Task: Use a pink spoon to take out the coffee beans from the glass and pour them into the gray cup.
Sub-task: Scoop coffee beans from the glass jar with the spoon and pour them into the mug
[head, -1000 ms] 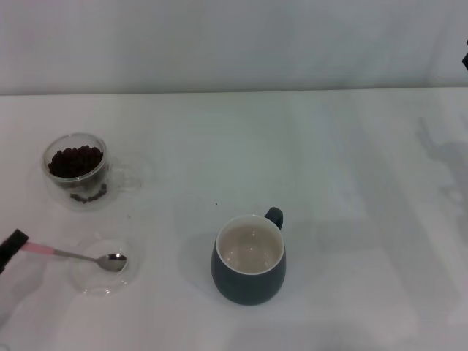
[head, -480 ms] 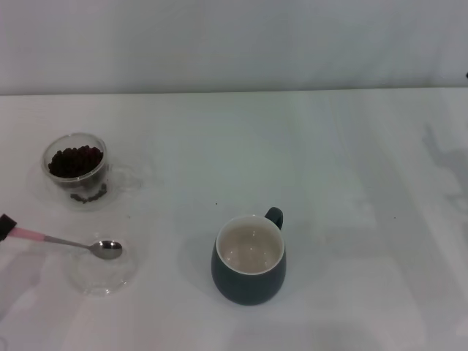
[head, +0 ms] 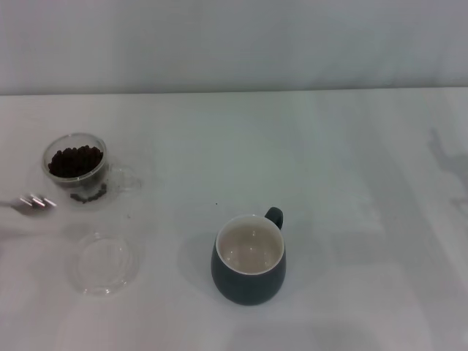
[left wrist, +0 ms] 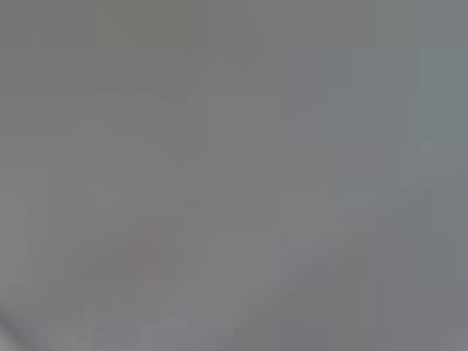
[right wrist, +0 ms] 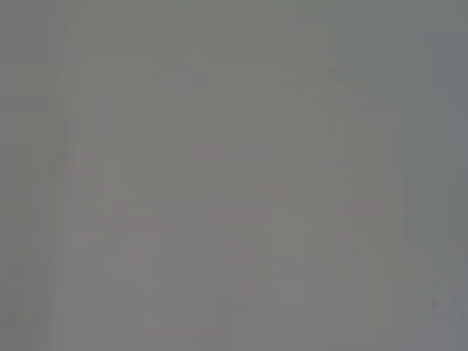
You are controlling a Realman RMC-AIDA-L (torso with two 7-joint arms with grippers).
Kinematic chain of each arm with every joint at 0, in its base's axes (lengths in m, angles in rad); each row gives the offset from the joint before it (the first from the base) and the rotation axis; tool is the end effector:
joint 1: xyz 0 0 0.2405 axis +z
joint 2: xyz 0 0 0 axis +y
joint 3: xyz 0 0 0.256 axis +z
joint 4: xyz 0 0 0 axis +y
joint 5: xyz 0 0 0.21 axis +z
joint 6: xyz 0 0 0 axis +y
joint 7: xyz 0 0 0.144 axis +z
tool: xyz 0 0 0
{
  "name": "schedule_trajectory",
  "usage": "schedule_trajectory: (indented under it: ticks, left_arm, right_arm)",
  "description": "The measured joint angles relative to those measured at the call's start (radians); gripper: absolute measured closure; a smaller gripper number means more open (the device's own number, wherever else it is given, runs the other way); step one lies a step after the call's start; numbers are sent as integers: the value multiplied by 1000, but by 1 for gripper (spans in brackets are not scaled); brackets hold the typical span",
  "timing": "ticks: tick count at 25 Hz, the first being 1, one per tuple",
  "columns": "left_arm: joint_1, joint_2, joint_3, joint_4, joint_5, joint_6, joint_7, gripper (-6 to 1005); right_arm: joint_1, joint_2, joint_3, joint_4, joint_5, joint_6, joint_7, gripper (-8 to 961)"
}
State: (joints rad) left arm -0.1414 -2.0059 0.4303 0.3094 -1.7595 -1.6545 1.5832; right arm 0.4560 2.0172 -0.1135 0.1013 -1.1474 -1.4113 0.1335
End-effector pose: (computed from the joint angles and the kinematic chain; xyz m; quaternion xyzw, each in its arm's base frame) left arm -0.3767 0.2192 0.0741 -0.6030 -0.4794 -0.5554 0.3132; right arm 0.3489 0.3189 0.0451 -0.6170 0.1860 0.3241 0.6926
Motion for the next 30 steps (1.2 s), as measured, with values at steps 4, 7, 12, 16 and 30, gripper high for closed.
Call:
schedule_trajectory:
  ticks: [4, 7, 12, 16, 30]
  left_arm:
    - [-24, 49, -75, 38, -22, -11, -19, 861]
    - [-62, 107, -76, 44, -17, 17, -30, 861]
    - [-151, 174, -70, 47, 83, 87, -82, 860]
    - [-256, 228, -70, 47, 290, 148, -151, 860]
    - [-345, 188, -78, 59, 376, 213, -32, 860]
  right_arm:
    - [0, 1, 0, 0, 0, 0, 0, 96]
    - [1, 2, 0, 0, 0, 0, 0, 96]
    - [2, 4, 0, 5, 0, 0, 0, 96]
    - [3, 4, 0, 11, 0, 0, 0, 96]
    - [-5, 3, -2, 12, 0, 13, 0, 96]
